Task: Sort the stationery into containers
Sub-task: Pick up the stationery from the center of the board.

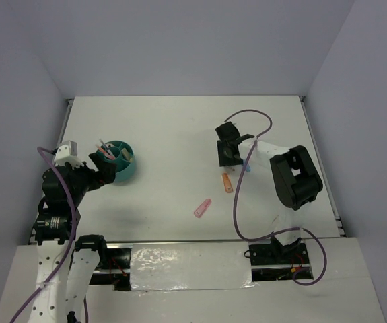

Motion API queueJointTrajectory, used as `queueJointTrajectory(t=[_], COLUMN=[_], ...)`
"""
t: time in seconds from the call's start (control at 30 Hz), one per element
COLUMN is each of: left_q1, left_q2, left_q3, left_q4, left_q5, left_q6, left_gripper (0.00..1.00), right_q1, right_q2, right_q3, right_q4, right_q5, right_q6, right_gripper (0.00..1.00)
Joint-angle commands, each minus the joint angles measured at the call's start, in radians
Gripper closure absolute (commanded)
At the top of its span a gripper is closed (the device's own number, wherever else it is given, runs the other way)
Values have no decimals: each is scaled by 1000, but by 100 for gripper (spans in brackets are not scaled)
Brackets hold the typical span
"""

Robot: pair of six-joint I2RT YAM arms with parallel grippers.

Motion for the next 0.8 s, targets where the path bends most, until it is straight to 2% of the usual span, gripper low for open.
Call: queueJointTrajectory(t=[0.0,0.23,0.33,0.37,0.47,0.53,0.63,0.77], left_q1=[-5,-4,-4,-5,-5,-4,-5,-51], left_q2=[8,7,4,4,16,52,132,165], left_q3=[8,8,8,8,8,25,58,60], left_q4=[46,46,43,43,49,57,71,210], left_q5=[19,22,19,15,15,62,163,309], left_q6=[10,12,10,7,3,0,-51,-180], left_gripper=[1,1,1,1,1,0,1,1], right_q1=[-12,-25,-27,-27,-25,-16,53,239], right_q2=[31,13,25,24,-8,-69,-201,-360], right_q3=[7,-8,-9,-13,-11,-6,-17,-49], right_q4=[-17,-49,-60,-56,-16,44,140,260], right_q5=[-64,-127,-125,-127,-151,-212,-268,-331], right_q6=[-8,6,23,25,20,-1,-32,-66], right_gripper=[47,44,66,77,91,97,97,97])
